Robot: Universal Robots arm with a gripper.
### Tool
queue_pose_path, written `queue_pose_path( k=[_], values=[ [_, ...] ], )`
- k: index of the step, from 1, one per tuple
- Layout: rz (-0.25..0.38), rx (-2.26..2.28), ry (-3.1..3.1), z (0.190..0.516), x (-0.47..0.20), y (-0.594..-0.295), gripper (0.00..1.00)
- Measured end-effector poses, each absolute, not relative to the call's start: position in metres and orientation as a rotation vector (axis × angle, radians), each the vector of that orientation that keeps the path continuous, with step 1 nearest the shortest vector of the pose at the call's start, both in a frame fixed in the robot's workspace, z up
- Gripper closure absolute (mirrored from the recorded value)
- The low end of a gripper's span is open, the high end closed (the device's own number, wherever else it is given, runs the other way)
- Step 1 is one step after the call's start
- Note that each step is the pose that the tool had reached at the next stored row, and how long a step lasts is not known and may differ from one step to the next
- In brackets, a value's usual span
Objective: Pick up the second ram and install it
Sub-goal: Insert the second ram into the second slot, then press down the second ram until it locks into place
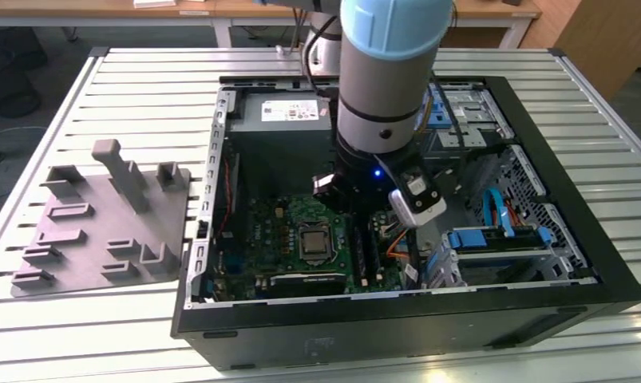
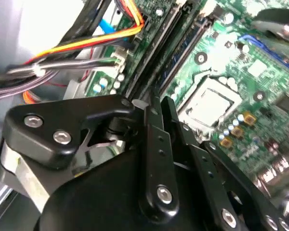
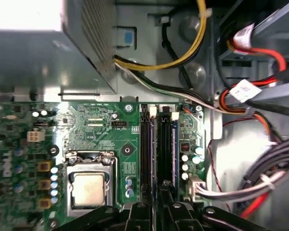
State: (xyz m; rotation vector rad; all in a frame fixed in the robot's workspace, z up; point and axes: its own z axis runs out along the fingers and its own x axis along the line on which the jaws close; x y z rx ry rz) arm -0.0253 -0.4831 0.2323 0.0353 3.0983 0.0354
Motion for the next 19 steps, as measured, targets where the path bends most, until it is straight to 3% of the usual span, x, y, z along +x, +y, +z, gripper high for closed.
queue_pose_path(
  k=[3,5,19],
  values=[
    [0.036,0.035,3.098,0.246,-0.025,-0.479,0.8],
    [0.036,0.035,3.098,0.255,-0.025,-0.478,0.9],
    [0.036,0.035,3.098,0.263,-0.025,-0.478,0.9]
  ],
)
